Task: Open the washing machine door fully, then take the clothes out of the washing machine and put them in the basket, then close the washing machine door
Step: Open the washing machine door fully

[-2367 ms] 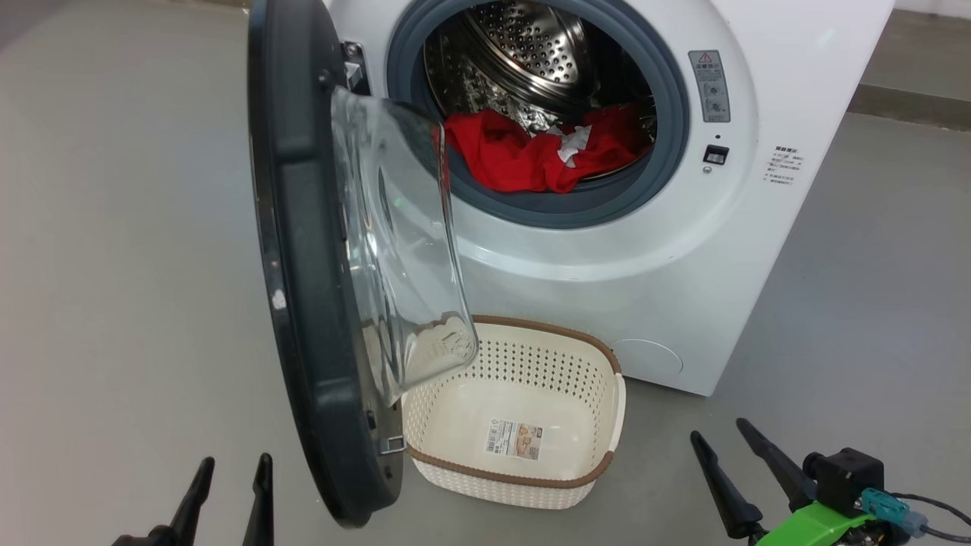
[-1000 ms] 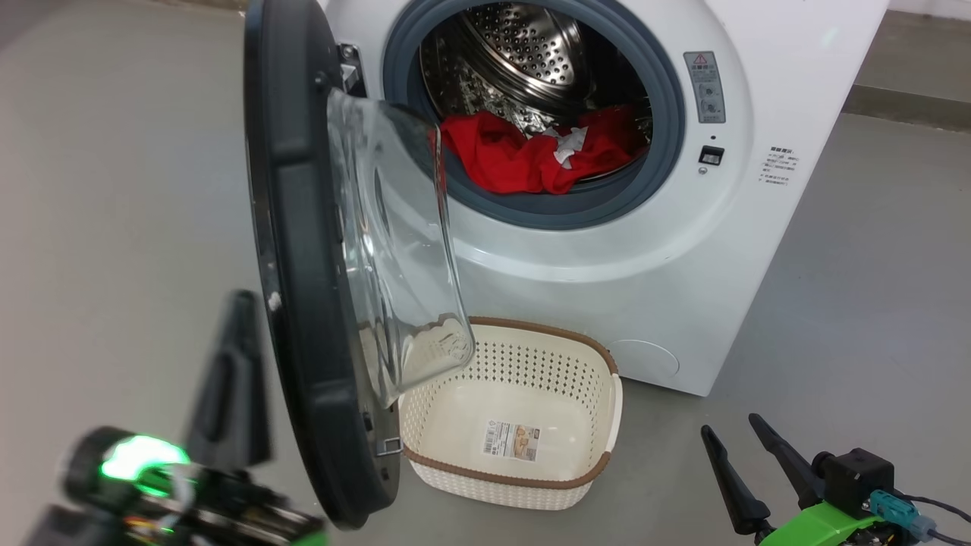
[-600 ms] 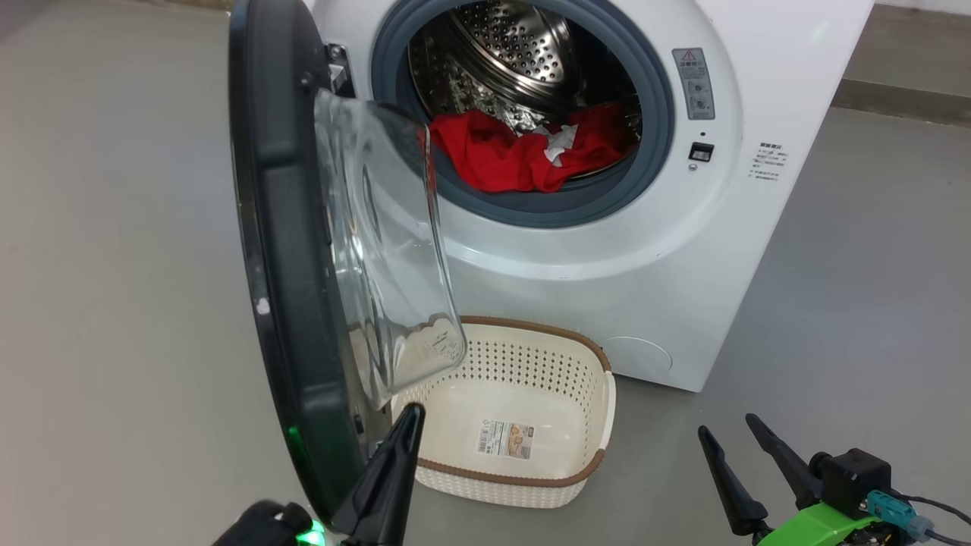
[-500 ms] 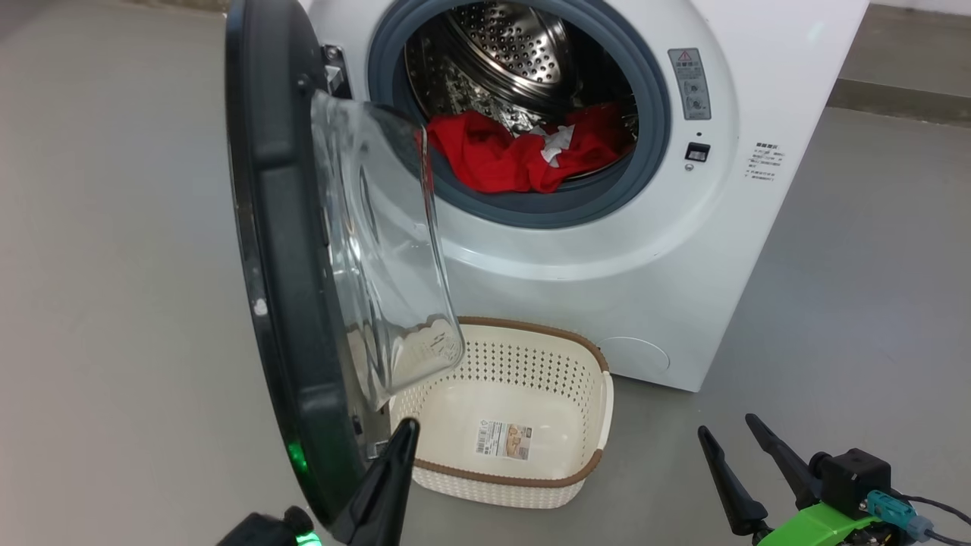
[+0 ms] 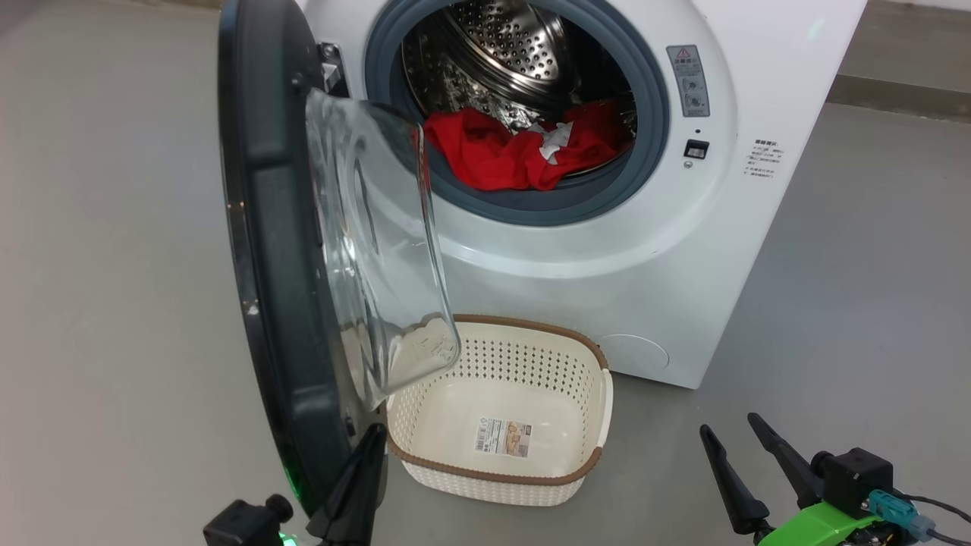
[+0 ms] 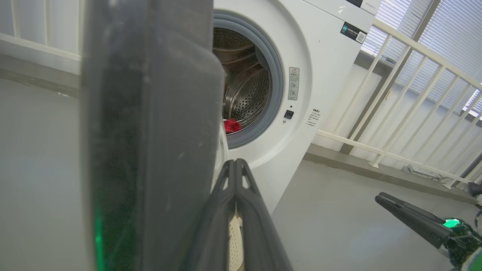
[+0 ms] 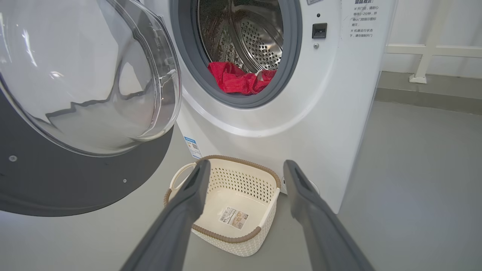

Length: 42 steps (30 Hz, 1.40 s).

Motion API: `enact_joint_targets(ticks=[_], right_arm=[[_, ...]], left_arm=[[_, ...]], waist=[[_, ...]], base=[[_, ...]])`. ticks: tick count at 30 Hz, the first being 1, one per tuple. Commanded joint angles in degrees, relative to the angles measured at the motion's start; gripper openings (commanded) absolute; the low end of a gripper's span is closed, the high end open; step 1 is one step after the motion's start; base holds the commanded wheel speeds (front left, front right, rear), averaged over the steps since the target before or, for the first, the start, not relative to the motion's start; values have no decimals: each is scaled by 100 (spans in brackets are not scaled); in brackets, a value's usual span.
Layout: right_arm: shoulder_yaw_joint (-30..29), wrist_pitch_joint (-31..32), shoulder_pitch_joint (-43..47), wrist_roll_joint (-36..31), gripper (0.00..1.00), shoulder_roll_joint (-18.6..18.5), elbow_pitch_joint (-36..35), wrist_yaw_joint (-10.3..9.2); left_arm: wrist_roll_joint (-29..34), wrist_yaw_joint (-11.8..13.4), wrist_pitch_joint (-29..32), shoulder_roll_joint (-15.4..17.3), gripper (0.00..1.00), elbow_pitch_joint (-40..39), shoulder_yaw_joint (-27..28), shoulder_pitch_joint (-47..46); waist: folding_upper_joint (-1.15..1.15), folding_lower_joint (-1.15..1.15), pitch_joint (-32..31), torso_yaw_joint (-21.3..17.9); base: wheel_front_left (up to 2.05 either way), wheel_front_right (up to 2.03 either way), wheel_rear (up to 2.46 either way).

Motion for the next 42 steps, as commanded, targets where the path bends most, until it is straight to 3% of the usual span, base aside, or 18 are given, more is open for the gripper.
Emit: enact_joint_targets(ticks=[1, 13, 29, 42], right_arm=[[71, -70, -68, -27, 100, -69, -153, 9], [16, -70, -59, -59, 100, -50, -212, 9], [25, -70, -204, -136, 100, -20, -269, 9], [26, -70, -372, -228, 100, -13, -302, 9]], left_arm=[[-77, -16, -69, -23, 0, -70, 264, -267], [18, -16, -70, -4, 0, -17, 837, -177], [156, -16, -71, 199, 0, 31, 2243, -154], [199, -16, -71, 520, 0, 468, 3286, -694]], waist=[[0, 0, 5, 2], [0, 0, 54, 48], [0, 0, 297, 128], [0, 0, 599, 97]], base=[[0, 0, 0], [0, 0, 0], [0, 0, 0], [0, 0, 0]])
